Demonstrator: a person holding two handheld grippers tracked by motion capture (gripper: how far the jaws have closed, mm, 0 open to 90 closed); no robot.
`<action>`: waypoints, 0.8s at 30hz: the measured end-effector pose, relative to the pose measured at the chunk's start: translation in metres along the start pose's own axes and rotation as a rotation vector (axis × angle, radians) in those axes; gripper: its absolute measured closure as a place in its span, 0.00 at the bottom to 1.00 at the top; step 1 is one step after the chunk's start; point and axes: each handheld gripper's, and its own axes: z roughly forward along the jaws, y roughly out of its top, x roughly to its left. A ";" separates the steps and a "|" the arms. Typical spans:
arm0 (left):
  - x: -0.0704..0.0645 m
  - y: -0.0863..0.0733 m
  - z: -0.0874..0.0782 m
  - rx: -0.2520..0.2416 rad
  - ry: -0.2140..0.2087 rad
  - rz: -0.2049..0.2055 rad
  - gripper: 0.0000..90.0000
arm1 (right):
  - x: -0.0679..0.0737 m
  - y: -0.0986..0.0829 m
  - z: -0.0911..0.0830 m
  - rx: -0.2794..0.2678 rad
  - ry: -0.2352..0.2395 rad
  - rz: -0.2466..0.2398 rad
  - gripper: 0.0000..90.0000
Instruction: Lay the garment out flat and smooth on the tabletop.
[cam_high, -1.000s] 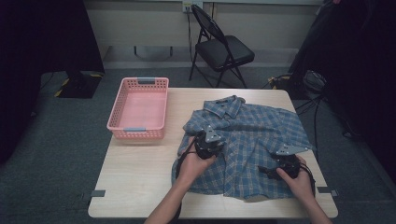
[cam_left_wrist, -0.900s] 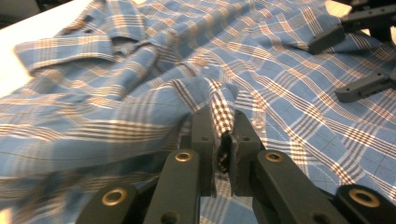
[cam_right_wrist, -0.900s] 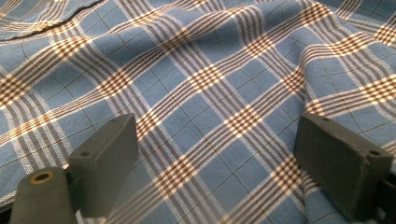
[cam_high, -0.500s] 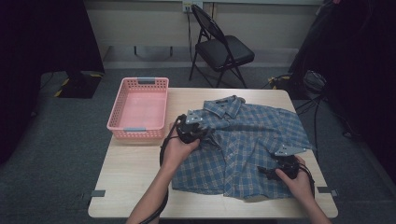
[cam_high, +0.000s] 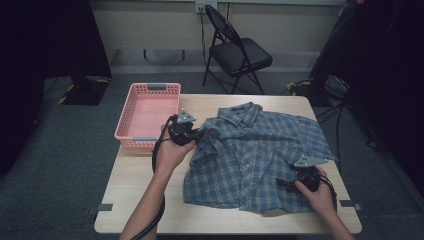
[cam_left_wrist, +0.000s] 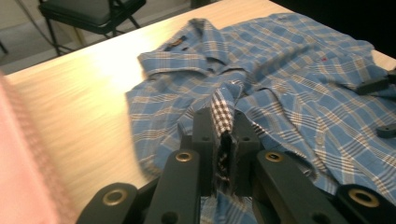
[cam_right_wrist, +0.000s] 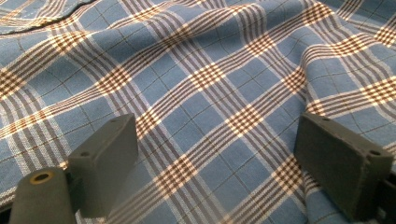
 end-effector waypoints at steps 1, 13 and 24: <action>0.003 0.001 -0.003 0.000 0.007 0.001 0.93 | 0.000 0.000 0.000 0.000 0.001 0.000 0.14; 0.036 0.011 -0.022 -0.034 0.072 -0.047 0.93 | 0.000 0.000 0.000 0.000 0.000 -0.001 0.14; 0.056 0.011 -0.027 -0.030 0.115 -0.050 0.93 | 0.000 0.000 0.000 0.001 -0.001 -0.002 0.14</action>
